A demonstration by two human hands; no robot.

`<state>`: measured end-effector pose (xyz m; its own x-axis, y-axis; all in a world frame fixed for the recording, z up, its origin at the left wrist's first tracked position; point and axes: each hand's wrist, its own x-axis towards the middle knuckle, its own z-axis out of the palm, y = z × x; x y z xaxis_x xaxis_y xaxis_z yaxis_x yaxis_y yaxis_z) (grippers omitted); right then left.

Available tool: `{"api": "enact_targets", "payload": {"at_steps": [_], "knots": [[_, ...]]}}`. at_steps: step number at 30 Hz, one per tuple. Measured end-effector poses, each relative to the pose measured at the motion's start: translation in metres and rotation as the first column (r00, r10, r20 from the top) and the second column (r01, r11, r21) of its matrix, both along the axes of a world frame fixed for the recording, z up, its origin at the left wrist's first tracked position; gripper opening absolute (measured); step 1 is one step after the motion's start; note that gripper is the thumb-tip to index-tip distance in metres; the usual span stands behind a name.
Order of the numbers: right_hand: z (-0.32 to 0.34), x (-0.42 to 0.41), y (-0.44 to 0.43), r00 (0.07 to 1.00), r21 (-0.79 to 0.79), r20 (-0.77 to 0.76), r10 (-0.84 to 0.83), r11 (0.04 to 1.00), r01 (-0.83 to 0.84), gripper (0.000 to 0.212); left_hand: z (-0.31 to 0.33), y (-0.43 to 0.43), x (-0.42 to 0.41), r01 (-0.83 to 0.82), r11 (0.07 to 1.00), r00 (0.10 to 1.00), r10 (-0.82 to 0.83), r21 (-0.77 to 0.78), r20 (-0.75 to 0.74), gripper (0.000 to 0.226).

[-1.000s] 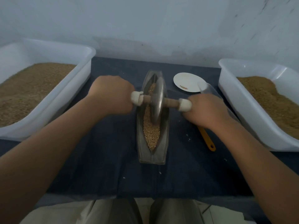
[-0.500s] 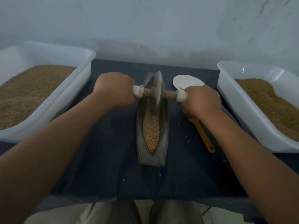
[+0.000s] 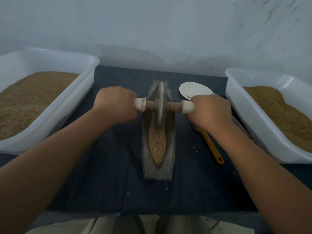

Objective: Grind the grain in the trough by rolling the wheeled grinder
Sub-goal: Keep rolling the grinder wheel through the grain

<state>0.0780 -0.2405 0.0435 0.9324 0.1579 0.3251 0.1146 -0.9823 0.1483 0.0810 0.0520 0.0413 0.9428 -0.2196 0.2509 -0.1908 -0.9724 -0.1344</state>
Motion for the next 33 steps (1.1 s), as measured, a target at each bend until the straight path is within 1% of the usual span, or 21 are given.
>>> {"api": "enact_targets", "payload": {"at_steps": [1, 4, 7, 9, 11, 13, 14, 16, 17, 18, 19, 21, 24, 26, 28, 29, 31, 33], "knots": [[-0.001, 0.008, 0.003, 1.0, 0.023, 0.003, -0.023, 0.999, 0.023, 0.031, 0.003, -0.002, 0.009, -0.006, 1.0, 1.0, 0.006, -0.011, -0.01, 0.025], [0.003, 0.017, 0.003, 0.995, 0.037, -0.092, -0.031, 0.999, 0.034, 0.029, 0.009, -0.004, 0.014, 0.01, 1.0, 0.999, -0.01, -0.009, -0.039, 0.025], [0.009, -0.009, -0.007, 0.972, 0.046, -0.23, 0.053, 0.998, -0.044, 0.028, 0.008, 0.003, -0.012, 0.059, 0.998, 0.996, -0.057, 0.027, -0.064, 0.023], [0.012, -0.033, -0.015, 0.936, 0.093, -0.331, 0.121, 0.991, -0.095, 0.024, 0.002, 0.011, -0.035, 0.101, 0.993, 0.995, -0.099, 0.063, -0.027, 0.024], [0.014, -0.047, -0.019, 0.91, 0.129, -0.381, 0.164, 0.984, -0.123, 0.02, -0.001, 0.017, -0.05, 0.137, 0.987, 0.99, -0.14, 0.083, 0.025, 0.025], [0.013, -0.044, -0.019, 0.909, 0.129, -0.385, 0.157, 0.985, -0.115, 0.021, -0.001, 0.017, -0.048, 0.14, 0.986, 0.989, -0.144, 0.095, 0.034, 0.027], [0.009, -0.04, -0.017, 0.93, 0.109, -0.344, 0.133, 0.989, -0.101, 0.024, 0.0, 0.014, -0.042, 0.122, 0.989, 0.992, -0.123, 0.08, 0.007, 0.027], [0.001, -0.022, -0.01, 0.988, 0.038, -0.14, 0.069, 0.997, -0.064, 0.03, 0.003, 0.007, -0.023, 0.068, 0.997, 0.997, -0.066, 0.023, -0.051, 0.026], [-0.002, -0.012, -0.006, 0.998, 0.019, -0.043, 0.036, 0.999, -0.035, 0.032, 0.005, 0.004, -0.012, 0.042, 0.999, 0.997, -0.041, 0.004, -0.065, 0.024], [-0.004, -0.001, -0.002, 1.0, 0.021, 0.007, 0.003, 1.0, -0.003, 0.033, 0.006, 0.001, -0.002, 0.022, 1.0, 0.997, -0.023, -0.012, -0.069, 0.024], [-0.004, 0.008, 0.002, 1.0, 0.032, 0.013, -0.026, 0.999, 0.026, 0.033, 0.007, -0.002, 0.006, 0.01, 1.0, 0.998, -0.012, -0.024, -0.062, 0.024], [-0.002, 0.02, 0.004, 0.998, 0.046, -0.033, -0.055, 0.997, 0.056, 0.032, 0.009, -0.005, 0.014, -0.001, 1.0, 0.999, -0.001, -0.03, -0.045, 0.024], [0.002, 0.01, -0.001, 0.994, 0.036, -0.112, -0.011, 0.999, 0.015, 0.03, 0.009, -0.003, 0.004, 0.025, 1.0, 0.999, -0.025, 0.01, -0.032, 0.022], [0.005, -0.011, -0.01, 0.971, 0.07, -0.235, 0.049, 0.997, -0.033, 0.028, 0.007, 0.002, -0.013, 0.062, 0.997, 0.998, -0.061, 0.051, -0.02, 0.022], [0.011, -0.032, -0.017, 0.917, 0.151, -0.377, 0.129, 0.986, -0.077, 0.023, 0.004, 0.007, -0.029, 0.098, 0.991, 0.995, -0.099, 0.091, 0.009, 0.024], [0.014, -0.04, -0.019, 0.892, 0.179, -0.421, 0.163, 0.979, -0.094, 0.019, 0.004, 0.009, -0.035, 0.115, 0.987, 0.993, -0.118, 0.11, 0.027, 0.024], [0.013, -0.044, -0.021, 0.881, 0.21, -0.433, 0.191, 0.972, -0.107, 0.014, 0.006, 0.008, -0.04, 0.135, 0.981, 0.989, -0.142, 0.141, 0.045, 0.024], [0.006, -0.038, -0.02, 0.913, 0.202, -0.377, 0.156, 0.976, -0.083, 0.021, 0.01, 0.004, -0.035, 0.124, 0.982, 0.991, -0.129, 0.14, 0.027, 0.023]]}}
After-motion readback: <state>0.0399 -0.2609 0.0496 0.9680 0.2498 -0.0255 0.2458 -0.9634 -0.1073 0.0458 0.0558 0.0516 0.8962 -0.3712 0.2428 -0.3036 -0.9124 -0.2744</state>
